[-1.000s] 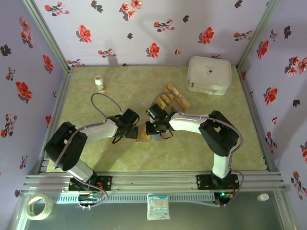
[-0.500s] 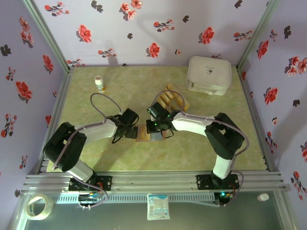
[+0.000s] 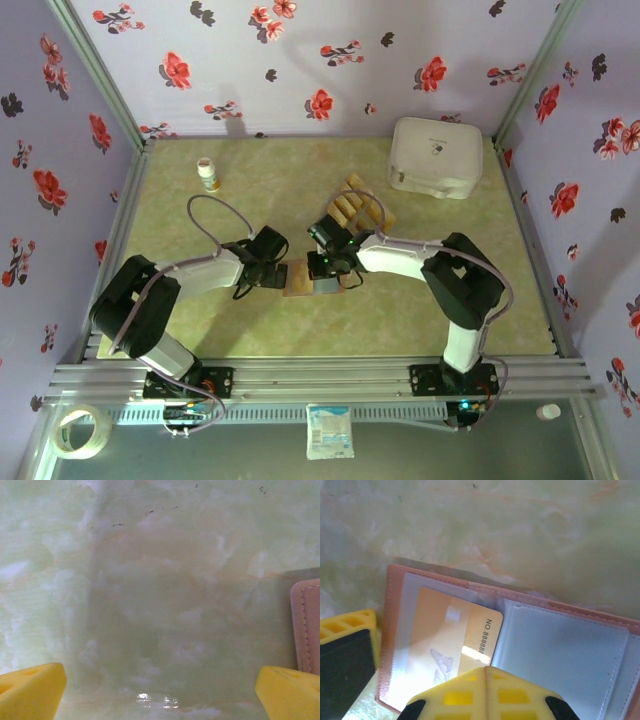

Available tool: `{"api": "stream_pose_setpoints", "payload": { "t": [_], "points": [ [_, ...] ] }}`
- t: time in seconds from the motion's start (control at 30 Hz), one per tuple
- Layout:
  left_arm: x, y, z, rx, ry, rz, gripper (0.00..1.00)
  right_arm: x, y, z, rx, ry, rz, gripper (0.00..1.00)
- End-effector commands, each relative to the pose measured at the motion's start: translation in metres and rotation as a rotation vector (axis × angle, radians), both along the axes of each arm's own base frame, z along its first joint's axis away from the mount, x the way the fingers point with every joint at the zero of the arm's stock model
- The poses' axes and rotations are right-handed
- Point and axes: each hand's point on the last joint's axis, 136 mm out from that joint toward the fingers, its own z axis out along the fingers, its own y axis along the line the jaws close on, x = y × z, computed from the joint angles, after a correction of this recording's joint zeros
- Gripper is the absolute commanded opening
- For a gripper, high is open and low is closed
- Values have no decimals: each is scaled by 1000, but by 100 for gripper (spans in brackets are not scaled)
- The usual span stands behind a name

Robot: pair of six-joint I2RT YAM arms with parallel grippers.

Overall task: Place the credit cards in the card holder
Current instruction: Insert the credit card into the card slot.

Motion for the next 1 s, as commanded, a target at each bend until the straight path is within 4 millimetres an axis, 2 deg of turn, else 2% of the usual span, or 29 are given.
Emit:
{"api": "stream_pose_setpoints", "payload": {
  "t": [0.0,0.27,0.97],
  "points": [
    [3,1,-14,3,4,1,100,1,0,-7,-13,11,1,0],
    [4,-2,-19,2,13,-5,100,1,2,-12,-8,26,-1,0],
    [3,-6,-26,-20,24,-11,100,-2,31,-9,52,58,50,0]
  ]
}}
